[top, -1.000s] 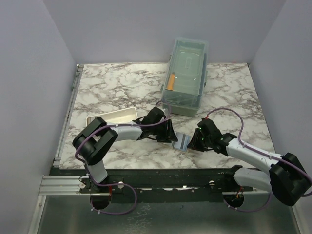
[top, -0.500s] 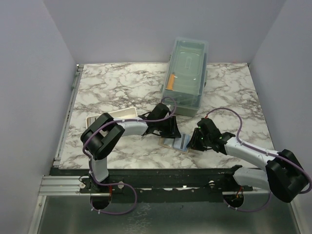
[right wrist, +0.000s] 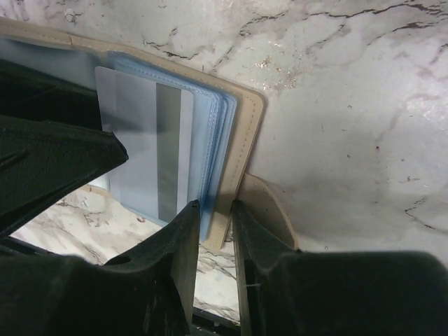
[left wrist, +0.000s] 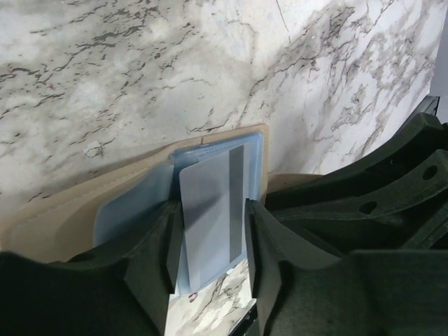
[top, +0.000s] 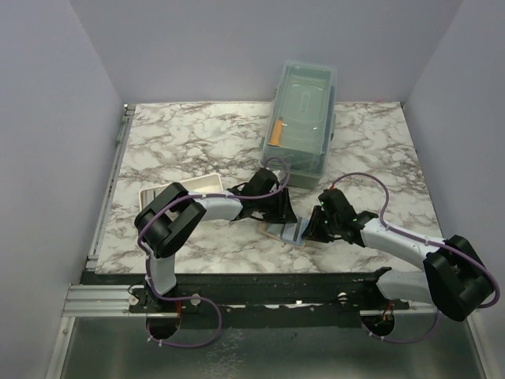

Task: Put the credit cards into the card holder
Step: Insert the credit card into the card holder.

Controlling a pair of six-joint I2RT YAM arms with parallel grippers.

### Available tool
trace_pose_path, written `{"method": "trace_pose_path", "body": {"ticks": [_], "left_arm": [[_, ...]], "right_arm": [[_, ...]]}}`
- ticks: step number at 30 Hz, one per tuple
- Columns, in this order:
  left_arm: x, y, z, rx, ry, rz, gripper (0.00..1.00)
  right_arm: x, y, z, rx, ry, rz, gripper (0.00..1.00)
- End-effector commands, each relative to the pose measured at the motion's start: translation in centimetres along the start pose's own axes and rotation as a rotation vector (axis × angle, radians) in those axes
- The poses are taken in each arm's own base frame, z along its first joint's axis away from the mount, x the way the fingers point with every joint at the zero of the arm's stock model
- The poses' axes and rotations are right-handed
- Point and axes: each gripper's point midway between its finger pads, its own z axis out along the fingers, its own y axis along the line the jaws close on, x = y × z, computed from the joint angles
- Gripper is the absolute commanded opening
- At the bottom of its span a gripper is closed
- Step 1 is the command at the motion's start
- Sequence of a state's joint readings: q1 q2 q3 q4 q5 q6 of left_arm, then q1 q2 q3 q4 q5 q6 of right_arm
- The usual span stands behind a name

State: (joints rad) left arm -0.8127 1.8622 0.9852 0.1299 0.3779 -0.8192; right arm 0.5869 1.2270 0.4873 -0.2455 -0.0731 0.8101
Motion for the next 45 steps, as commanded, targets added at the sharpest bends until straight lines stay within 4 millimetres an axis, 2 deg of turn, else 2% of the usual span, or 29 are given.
{"method": "trace_pose_path", "body": {"ticks": [1, 6, 10, 13, 17, 20, 22, 26, 29, 31, 32, 35, 37, 41, 45], "left_arm": [[2.8, -1.8, 0.3, 0.077, 0.084, 0.042, 0.48], [2.9, -2.0, 0.2, 0.084, 0.100, 0.042, 0.52], [1.7, -1.8, -1.2, 0.021, 0.035, 0.078, 0.58], [1.2, -2.4, -2.3, 0.011, 0.013, 0.086, 0.62], [0.9, -3.1, -3.2, 0.024, -0.009, 0.070, 0.62], [0.6, -2.7, -3.2, 0.001, -0.023, 0.062, 0.59], [0.4, -2.2, -3.1, -0.020, -0.020, 0.045, 0.58], [0.7, -1.0, -3.1, -0.071, 0.003, 0.016, 0.61], [0.8, -0.9, -3.2, -0.072, 0.012, 0.016, 0.62], [0.8, -1.3, -3.5, -0.055, 0.012, 0.026, 0.62], [0.8, -1.6, -3.6, -0.040, 0.010, 0.033, 0.61], [0.9, -3.0, -3.3, 0.044, 0.025, 0.050, 0.41], [1.0, -3.2, -2.7, 0.065, 0.035, 0.039, 0.31], [0.9, -2.0, -1.8, 0.029, 0.040, 0.021, 0.20], [0.9, -0.6, -1.5, -0.009, 0.034, 0.004, 0.14]], "right_arm": [[-1.2, 0.7, -0.2, -0.019, -0.036, -0.021, 0.28], [-1.4, 0.2, -0.8, 0.002, -0.047, -0.020, 0.28], [-1.5, 0.1, -1.7, 0.003, -0.061, -0.012, 0.29], [-1.5, 0.8, -2.5, -0.035, -0.069, -0.001, 0.30], [-1.8, 1.7, -3.1, -0.082, -0.084, 0.011, 0.33], [-1.9, 2.0, -3.1, -0.098, -0.086, 0.016, 0.33], [-1.9, 1.9, -3.0, -0.090, -0.079, 0.019, 0.34], [-1.9, 1.3, -2.9, -0.059, -0.081, 0.024, 0.41], [-1.9, 0.5, -3.0, -0.012, -0.081, 0.017, 0.44], [-2.0, 0.7, -3.3, -0.016, -0.081, 0.008, 0.45], [-2.0, 1.1, -3.4, -0.037, -0.079, 0.000, 0.44], [-2.1, 2.3, -3.4, -0.097, -0.073, -0.005, 0.41], [-2.3, 2.7, -3.0, -0.113, -0.077, -0.005, 0.36], [-2.3, 2.5, -2.1, -0.122, -0.063, 0.002, 0.30], [-2.5, 2.9, -1.8, -0.169, -0.062, 0.016, 0.30]]}}
